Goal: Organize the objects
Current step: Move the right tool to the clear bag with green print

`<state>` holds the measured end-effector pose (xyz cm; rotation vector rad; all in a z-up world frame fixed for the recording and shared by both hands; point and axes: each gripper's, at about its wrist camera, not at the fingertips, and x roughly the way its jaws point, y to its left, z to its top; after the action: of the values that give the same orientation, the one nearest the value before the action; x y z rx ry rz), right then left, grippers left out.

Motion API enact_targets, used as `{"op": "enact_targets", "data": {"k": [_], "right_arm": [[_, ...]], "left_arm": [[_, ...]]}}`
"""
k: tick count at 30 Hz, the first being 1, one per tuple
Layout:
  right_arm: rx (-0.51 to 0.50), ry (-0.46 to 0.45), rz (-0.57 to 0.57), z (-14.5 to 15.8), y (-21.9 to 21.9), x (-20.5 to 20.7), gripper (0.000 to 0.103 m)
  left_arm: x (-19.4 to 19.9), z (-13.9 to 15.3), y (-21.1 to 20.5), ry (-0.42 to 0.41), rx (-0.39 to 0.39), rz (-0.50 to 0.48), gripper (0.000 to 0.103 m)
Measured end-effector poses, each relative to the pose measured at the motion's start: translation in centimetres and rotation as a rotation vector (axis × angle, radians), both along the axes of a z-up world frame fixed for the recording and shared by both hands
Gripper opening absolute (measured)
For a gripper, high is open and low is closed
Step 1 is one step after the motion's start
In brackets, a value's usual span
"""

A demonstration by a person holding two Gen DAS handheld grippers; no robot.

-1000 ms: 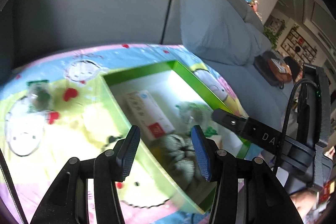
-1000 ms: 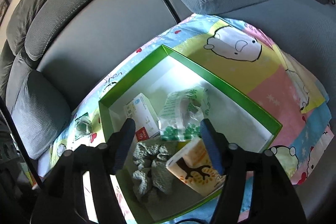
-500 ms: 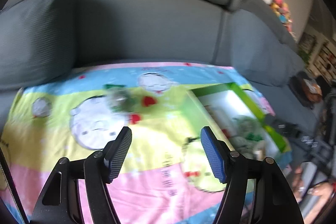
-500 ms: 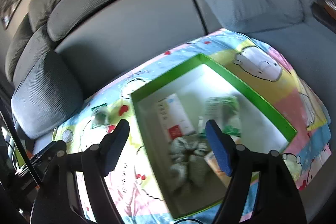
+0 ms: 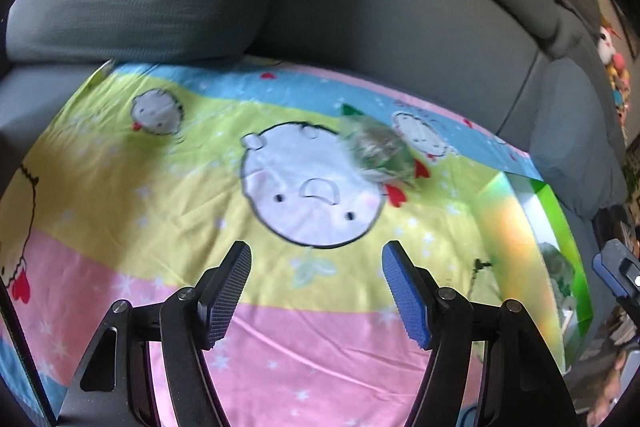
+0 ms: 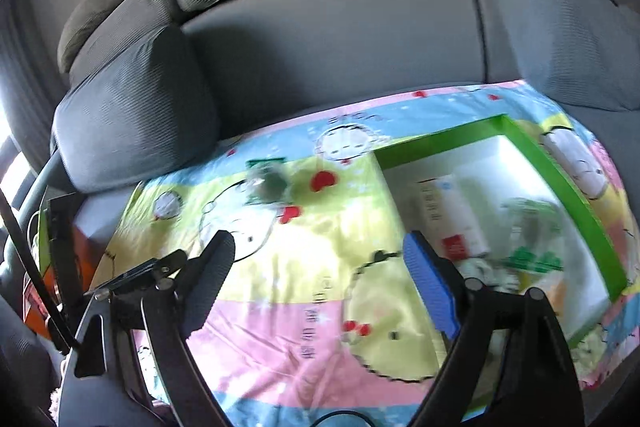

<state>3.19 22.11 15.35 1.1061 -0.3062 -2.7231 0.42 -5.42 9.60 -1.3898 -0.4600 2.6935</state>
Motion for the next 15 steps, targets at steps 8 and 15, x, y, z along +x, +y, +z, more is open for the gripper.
{"op": "enact_targets", "data": {"k": [8,15], "right_arm": [[-0.057,-0.116,0.061,-2.1,-5.2,-4.3,0.086],[-0.011,-0.23,0.049,-5.3,-8.7,-11.5,0.086]], "left_arm": [[0.1,-1.0,-4.0,-0.032,0.056,0.097,0.081],[0.0,-1.3,-5.5,-0.04,0.102,0.121,0.081]]}}
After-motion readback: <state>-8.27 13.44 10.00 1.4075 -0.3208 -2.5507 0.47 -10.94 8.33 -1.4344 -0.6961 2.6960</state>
